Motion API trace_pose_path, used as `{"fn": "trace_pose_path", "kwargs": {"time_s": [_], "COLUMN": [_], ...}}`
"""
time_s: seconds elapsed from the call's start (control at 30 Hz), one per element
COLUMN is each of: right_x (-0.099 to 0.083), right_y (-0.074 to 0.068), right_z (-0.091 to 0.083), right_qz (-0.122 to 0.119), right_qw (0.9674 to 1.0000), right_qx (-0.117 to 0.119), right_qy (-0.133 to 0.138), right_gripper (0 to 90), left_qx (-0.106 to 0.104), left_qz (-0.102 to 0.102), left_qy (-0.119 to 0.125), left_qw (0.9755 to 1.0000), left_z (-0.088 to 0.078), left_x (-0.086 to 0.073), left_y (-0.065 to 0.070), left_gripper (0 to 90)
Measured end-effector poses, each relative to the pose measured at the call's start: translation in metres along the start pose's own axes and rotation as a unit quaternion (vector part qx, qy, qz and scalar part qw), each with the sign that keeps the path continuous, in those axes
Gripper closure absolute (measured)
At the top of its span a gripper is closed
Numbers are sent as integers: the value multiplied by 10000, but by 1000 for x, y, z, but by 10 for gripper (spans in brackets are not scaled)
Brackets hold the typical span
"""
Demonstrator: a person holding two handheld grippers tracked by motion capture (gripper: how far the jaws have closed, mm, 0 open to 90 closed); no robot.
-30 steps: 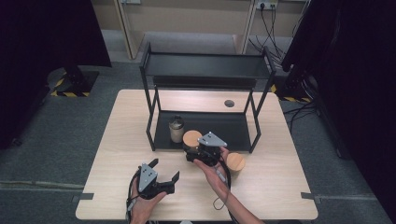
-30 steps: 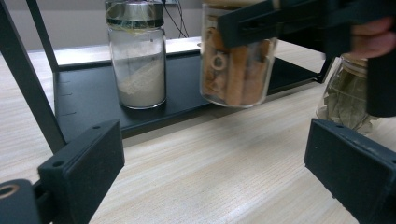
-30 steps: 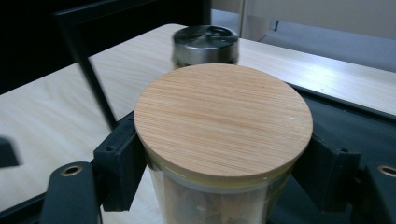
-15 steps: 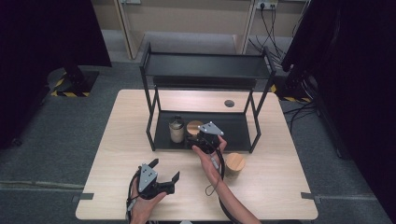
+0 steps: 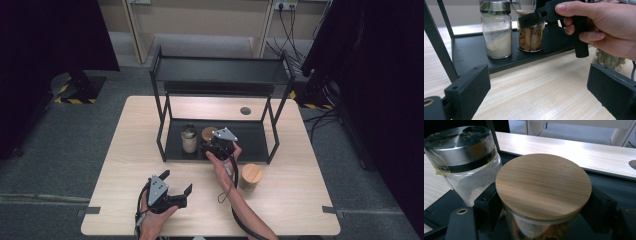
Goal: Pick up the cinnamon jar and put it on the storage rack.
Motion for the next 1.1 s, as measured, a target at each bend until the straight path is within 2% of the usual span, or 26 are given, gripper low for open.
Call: {"fn": "trace_pose_path", "kwargs": {"time_s": [0.13, 0.2, 0.23, 0.3, 0.4, 0.43, 0.47, 0.53, 0.63, 0.7, 0.73, 0.93, 1.03, 1.1], "right_x": [2, 4, 4, 4, 2, 2, 2, 1, 1, 1, 1, -3, -7, -8], "right_y": [-1, -1, -1, -3, -7, -7, -12, -14, -16, -15, -12, -8, -1, 1], "right_z": [2, -2, -2, -8, -23, -23, -32, -42, -50, -57, -61, -71, -78, -80], "right_qz": [-134, 39, 39, 169, 226, 226, 160, 181, 134, 151, 172, 78, 65, 59], "right_qw": [9999, 9999, 9999, 9998, 9997, 9997, 9999, 9998, 9998, 9997, 9993, 9982, 9965, 9960], "right_qx": [-30, -19, -19, -36, -7, -7, -26, 22, 73, 171, 323, 568, 818, 878], "right_qy": [-68, -106, -106, -86, -47, -47, 10, 58, 106, 120, 103, 154, 146, 143], "right_gripper": [255, 186, 186, 140, 85, 85, 66, 56, 49, 49, 49, 49, 49, 49], "left_qx": [0, -2, -3, -8, -5, -5, 3, 7, 14, 12, 9, 19, 19, 18], "left_qz": [-3, -3, 3, 3, 8, 8, 9, 10, 3, 4, 7, 0, -2, 1], "left_qy": [4, 3, -1, -3, -4, -4, -1, -1, 10, 5, 3, 3, 2, 0], "left_qw": [10000, 10000, 10000, 10000, 10000, 10000, 10000, 10000, 10000, 10000, 10000, 10000, 10000, 10000], "left_z": [0, 0, 0, 0, 0, 0, 0, 0, 0, 0, 0, -1, 0, 0], "left_x": [0, 0, 0, 0, 0, 0, 0, 0, 0, 0, 0, 0, 0, 0], "left_y": [0, 0, 0, 0, 1, 1, 1, 1, 0, 0, 0, 0, 0, 0], "left_gripper": [42, 42, 42, 42, 42, 42, 42, 42, 42, 42, 42, 42, 42, 42]}}
Point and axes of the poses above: each handheld gripper's, and its own axes: z roughly forward along the jaws, x roughly out of its top, y roughly to its right, the point moved 3 cm from there along z, roughly forward along the jaws, and after that the axes turned 9 degrees about z, right-handed, at the moved point
